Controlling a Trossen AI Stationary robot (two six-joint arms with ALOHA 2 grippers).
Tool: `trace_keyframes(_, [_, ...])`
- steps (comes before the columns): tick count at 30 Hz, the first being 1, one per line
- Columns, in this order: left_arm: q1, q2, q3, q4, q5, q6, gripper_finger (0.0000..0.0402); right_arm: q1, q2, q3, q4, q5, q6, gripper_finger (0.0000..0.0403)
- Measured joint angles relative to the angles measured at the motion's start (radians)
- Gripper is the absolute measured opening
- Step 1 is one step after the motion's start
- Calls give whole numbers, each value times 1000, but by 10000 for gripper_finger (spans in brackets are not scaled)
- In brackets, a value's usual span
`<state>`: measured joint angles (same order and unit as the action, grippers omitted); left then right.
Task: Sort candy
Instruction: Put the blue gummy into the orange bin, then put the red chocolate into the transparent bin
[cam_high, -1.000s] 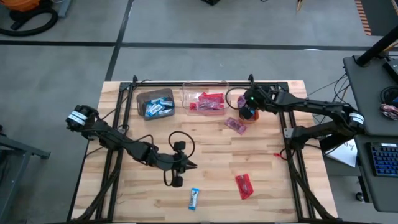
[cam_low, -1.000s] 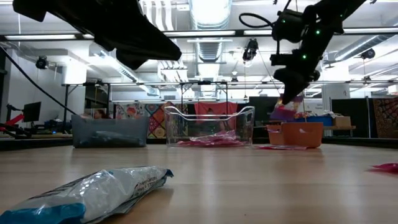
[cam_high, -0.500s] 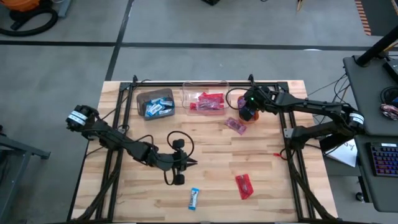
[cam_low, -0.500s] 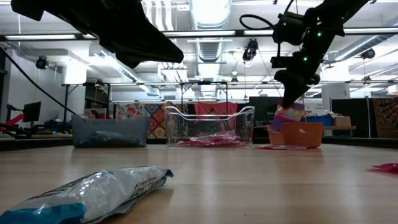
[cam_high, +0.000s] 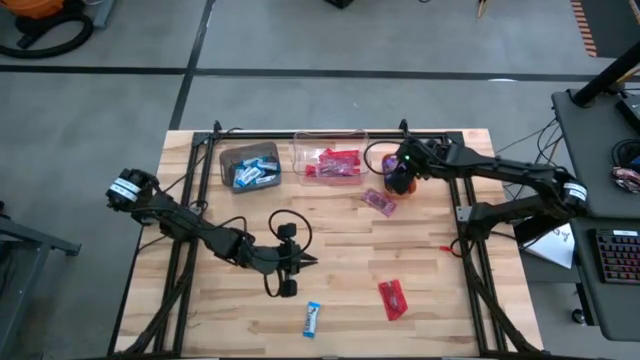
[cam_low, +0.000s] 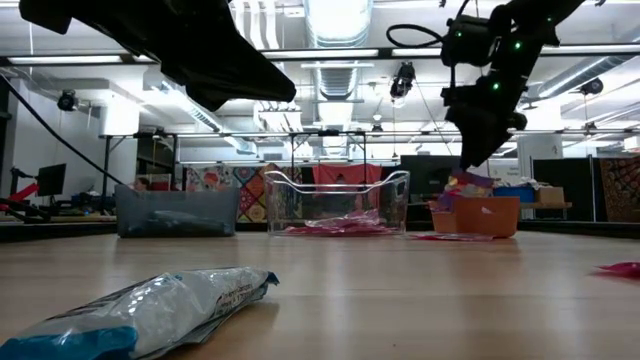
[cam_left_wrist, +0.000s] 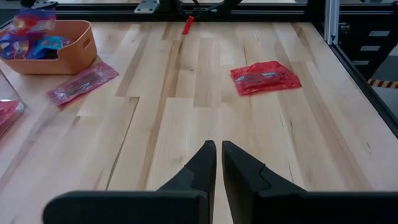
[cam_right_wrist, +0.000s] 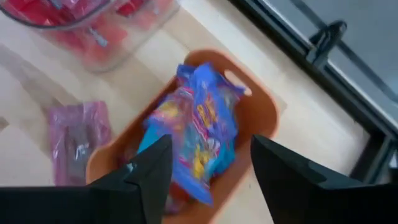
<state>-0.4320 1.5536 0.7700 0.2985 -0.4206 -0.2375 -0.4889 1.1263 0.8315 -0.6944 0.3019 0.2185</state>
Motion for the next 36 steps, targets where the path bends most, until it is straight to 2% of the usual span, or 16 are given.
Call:
trace_keyframes(5, [0, 0, 0, 0, 0, 0, 11, 25, -1, 52, -87, -92, 63, 215])
trace_keyframes(9, [0, 0, 0, 0, 0, 0, 11, 77, -1, 82, -93, -126, 124, 216])
trace_keyframes(11, [-1, 0, 0, 1, 0, -1, 11, 119, -1, 93, -92, -135, 149, 216])
trace_keyframes(18, [-15, 0, 0, 1, 4, -8, 11, 328, 0, 97, -44, -302, 250, 216])
trace_keyframes(26, [-19, 0, 0, -8, 133, -6, 11, 633, 2, 95, -14, -300, 486, 216])
trace_keyframes(31, [-19, 0, 0, -10, 144, -7, 11, 803, 33, 93, 4, -217, 716, 216])
trace_keyframes(36, [-19, 0, 0, -15, 144, -7, 11, 928, 118, 93, 5, -212, 923, 216])
